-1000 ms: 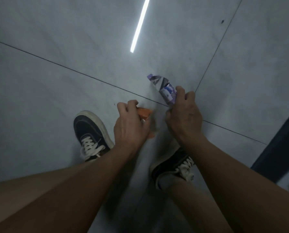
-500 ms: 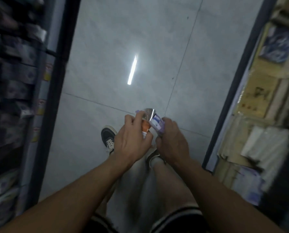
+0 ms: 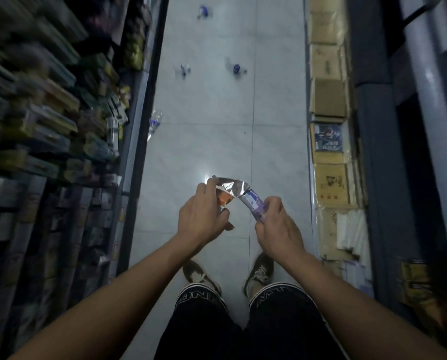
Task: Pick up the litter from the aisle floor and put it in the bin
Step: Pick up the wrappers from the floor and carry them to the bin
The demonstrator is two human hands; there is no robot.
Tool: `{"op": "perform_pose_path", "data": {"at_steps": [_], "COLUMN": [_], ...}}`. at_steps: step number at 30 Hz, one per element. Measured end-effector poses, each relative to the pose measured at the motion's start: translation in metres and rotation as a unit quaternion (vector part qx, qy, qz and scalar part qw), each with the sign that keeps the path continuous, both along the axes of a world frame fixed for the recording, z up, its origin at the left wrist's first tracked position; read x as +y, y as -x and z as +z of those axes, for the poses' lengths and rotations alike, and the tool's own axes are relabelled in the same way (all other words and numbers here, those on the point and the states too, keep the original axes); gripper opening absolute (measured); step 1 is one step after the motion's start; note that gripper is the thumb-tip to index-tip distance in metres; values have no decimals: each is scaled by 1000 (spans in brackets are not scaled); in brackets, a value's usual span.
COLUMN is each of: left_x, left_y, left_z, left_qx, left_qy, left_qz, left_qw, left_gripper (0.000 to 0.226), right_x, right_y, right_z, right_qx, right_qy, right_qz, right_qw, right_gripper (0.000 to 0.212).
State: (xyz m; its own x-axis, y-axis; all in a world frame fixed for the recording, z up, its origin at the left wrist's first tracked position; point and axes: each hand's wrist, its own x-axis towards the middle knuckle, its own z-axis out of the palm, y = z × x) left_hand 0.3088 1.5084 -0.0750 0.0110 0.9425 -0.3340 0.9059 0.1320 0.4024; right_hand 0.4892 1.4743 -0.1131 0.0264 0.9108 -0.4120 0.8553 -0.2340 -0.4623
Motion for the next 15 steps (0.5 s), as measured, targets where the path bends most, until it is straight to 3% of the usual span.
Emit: {"op": "perform_pose_path", "data": {"at_steps": [8, 15], "left_x": [27, 47], "left_y": [-15, -6], "left_z": [71, 89], "left_qx": [-14, -35], "left_qy": [-97, -96], "left_qz": [-166, -301], "left_qw": [981, 948], "left_gripper": [74, 32], "right_x": [-14, -56], "right_y": [-15, 8], "right_z": [51, 68], "right_qx": [-13, -48], "right_qy": [-78, -89], "right_qz": [-105, -287], "right_qw": [991, 953], "right_gripper": [29, 30]}}
